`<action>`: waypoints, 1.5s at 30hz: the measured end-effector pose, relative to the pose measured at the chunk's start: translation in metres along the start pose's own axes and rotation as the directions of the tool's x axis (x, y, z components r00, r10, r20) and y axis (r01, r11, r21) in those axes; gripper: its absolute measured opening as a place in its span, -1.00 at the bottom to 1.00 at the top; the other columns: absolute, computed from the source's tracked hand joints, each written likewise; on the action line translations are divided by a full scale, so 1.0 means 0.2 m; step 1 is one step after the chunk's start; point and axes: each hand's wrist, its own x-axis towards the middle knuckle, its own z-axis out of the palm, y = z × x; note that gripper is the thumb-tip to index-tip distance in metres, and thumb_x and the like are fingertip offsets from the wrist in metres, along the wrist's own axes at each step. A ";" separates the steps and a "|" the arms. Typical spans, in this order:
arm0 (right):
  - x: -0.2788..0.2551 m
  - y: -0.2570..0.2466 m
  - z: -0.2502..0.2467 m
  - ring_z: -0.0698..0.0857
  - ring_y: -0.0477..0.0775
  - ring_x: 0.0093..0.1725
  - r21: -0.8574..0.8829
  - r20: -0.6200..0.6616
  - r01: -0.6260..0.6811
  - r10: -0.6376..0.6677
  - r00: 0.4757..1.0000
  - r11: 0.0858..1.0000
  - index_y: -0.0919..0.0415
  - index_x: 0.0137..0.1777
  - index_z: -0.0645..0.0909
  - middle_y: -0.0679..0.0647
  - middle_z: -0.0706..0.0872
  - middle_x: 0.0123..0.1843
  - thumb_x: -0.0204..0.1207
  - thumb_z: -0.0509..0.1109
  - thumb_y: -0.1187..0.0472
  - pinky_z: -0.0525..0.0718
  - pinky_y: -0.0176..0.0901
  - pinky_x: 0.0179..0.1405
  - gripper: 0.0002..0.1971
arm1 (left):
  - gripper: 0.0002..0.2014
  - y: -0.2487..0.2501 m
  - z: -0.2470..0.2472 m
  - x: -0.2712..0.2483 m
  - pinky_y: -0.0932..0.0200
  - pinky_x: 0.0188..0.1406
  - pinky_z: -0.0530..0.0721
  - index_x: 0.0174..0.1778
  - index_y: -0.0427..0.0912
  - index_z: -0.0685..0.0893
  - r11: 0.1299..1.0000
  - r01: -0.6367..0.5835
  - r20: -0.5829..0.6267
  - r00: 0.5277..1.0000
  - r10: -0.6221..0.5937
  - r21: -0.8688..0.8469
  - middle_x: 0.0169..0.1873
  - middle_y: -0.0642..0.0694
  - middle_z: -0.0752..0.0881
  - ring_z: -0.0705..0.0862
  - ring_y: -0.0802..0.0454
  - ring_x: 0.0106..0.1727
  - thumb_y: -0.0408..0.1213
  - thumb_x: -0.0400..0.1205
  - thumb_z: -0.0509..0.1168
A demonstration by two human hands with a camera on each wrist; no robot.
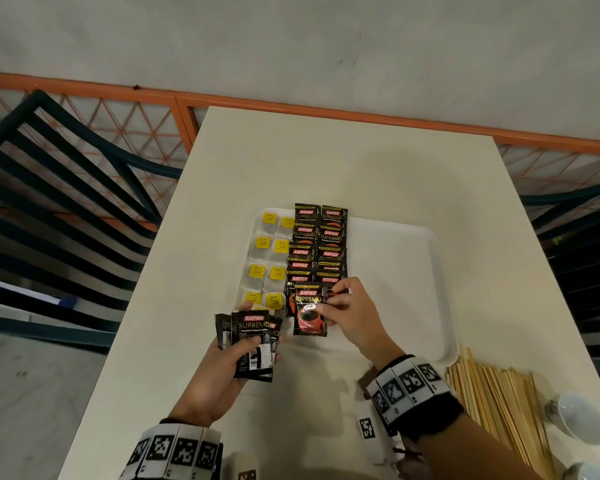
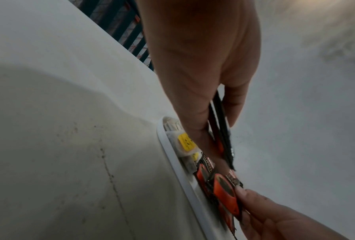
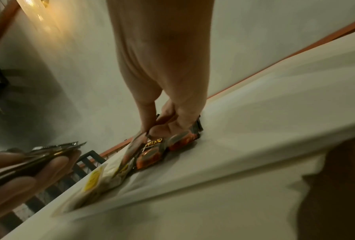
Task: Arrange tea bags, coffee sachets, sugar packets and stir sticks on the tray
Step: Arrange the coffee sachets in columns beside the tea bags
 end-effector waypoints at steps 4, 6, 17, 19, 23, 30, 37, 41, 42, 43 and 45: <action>0.04 0.04 0.06 0.77 0.18 -0.12 -0.061 -0.041 0.004 -0.007 0.999 0.998 0.01 -0.09 0.36 0.21 0.78 -0.16 0.34 0.55 0.32 0.74 0.03 -0.07 -0.60 | -0.57 0.00 -0.01 0.00 -0.02 -0.19 0.81 0.24 -0.07 0.60 1.000 0.000 -0.011 1.000 0.000 0.009 0.00 -0.34 0.76 0.81 -0.15 -0.15 -0.61 0.59 0.13; 0.05 0.03 0.08 0.75 0.13 -0.21 -0.060 -0.069 0.016 -0.020 0.997 0.998 0.12 0.00 0.37 0.20 0.77 -0.20 0.34 0.55 0.32 0.71 -0.18 -0.22 -0.60 | -0.62 0.00 -0.01 0.00 -0.08 -0.10 0.78 0.17 -0.12 0.63 1.000 0.000 -0.025 1.000 0.001 0.019 -0.06 -0.32 0.78 0.81 -0.16 -0.17 -0.61 0.58 0.14; 0.00 -0.05 0.13 0.57 -0.11 -0.31 -0.248 -0.137 0.139 -0.177 0.975 0.959 0.17 0.04 0.45 0.02 0.59 -0.28 0.46 0.47 0.15 0.49 -0.48 -0.38 -0.72 | -0.71 0.01 0.01 0.01 -0.05 -0.08 0.75 -0.04 -0.19 0.74 0.994 0.002 -0.033 0.999 0.002 0.105 -0.16 -0.30 0.82 0.81 -0.18 -0.24 -0.59 0.58 0.18; -0.05 -0.09 0.14 0.59 -0.18 -0.31 -0.220 -0.028 0.202 -0.213 0.977 0.954 0.13 -0.03 0.52 0.00 0.64 -0.24 0.50 0.40 0.02 0.53 -0.47 -0.36 -0.79 | -0.77 0.00 0.01 0.01 0.05 -0.23 0.80 0.03 -0.26 0.69 0.990 0.004 -0.040 0.999 0.001 0.142 -0.18 -0.30 0.82 0.81 -0.19 -0.26 -0.56 0.58 0.20; -0.15 -0.13 0.16 0.61 -0.27 -0.24 -0.093 0.264 0.220 -0.189 0.946 0.971 0.08 -0.03 0.62 -0.14 0.67 -0.22 0.46 0.45 0.03 0.56 -0.47 -0.20 -0.82 | -0.75 -0.02 0.02 0.02 0.12 -0.27 0.77 0.11 -0.28 0.66 0.985 0.002 -0.030 1.000 0.004 0.171 -0.10 -0.28 0.81 0.81 -0.14 -0.18 -0.53 0.55 0.25; -0.13 -0.09 0.09 0.61 -0.24 -0.23 -0.136 0.180 0.141 -0.115 0.977 0.981 0.15 0.07 0.61 -0.15 0.65 -0.21 0.53 0.38 0.20 0.50 -0.52 -0.33 -0.85 | -0.67 -0.04 0.04 0.04 0.13 -0.32 0.78 0.12 -0.08 0.63 0.993 0.010 -0.021 1.000 -0.007 0.121 -0.13 -0.13 0.83 0.80 -0.03 -0.16 -0.56 0.60 0.15; -0.18 -0.08 -0.06 0.55 -0.24 -0.59 -0.051 -0.008 0.081 -0.081 0.997 0.995 0.16 -0.12 0.56 0.01 0.64 -0.40 0.54 0.35 0.29 0.50 -0.48 -0.58 -0.97 | -0.62 -0.05 0.07 0.04 0.04 -0.21 0.80 0.19 0.01 0.59 0.968 -0.047 -0.001 0.999 0.049 0.247 -0.07 -0.19 0.81 0.80 -0.18 -0.19 -0.56 0.62 0.17; -0.22 -0.11 -0.04 0.59 -0.13 -0.54 -0.014 -0.017 0.124 -0.124 0.992 0.992 0.23 -0.12 0.56 0.05 0.64 -0.38 0.51 0.35 0.33 0.62 -0.34 -0.52 -0.98 | -0.59 -0.06 0.11 0.03 0.17 -0.21 0.73 0.17 0.10 0.61 0.906 -0.140 0.041 0.990 0.135 0.399 0.06 -0.15 0.76 0.75 -0.21 -0.03 -0.55 0.63 0.19; -0.22 -0.12 -0.04 0.59 -0.08 -0.52 0.007 -0.026 0.130 -0.130 0.991 0.991 0.25 -0.13 0.56 0.03 0.62 -0.39 0.50 0.35 0.33 0.63 -0.30 -0.51 -0.98 | -0.57 -0.06 0.12 0.03 0.15 -0.16 0.72 0.14 0.16 0.61 0.879 -0.168 0.036 0.985 0.170 0.446 0.05 -0.12 0.76 0.76 -0.16 -0.07 -0.54 0.64 0.18; -0.23 -0.13 -0.03 0.60 -0.06 -0.51 0.024 -0.039 0.135 -0.134 0.990 0.991 0.24 -0.14 0.55 0.00 0.61 -0.40 0.50 0.36 0.34 0.64 -0.27 -0.50 -0.97 | -0.56 -0.06 0.12 0.03 0.13 -0.10 0.72 0.12 0.20 0.61 0.853 -0.191 0.026 0.978 0.205 0.486 0.04 -0.07 0.75 0.76 -0.11 -0.10 -0.53 0.64 0.18; -0.23 -0.15 -0.03 0.60 -0.05 -0.50 0.035 -0.062 0.145 -0.143 0.988 0.989 0.18 -0.18 0.53 -0.04 0.59 -0.41 0.49 0.36 0.34 0.64 -0.27 -0.51 -0.91 | -0.53 -0.04 0.13 0.03 0.09 0.03 0.71 0.12 0.24 0.61 0.824 -0.229 0.022 0.967 0.254 0.518 0.06 0.07 0.72 0.75 -0.03 -0.08 -0.53 0.64 0.18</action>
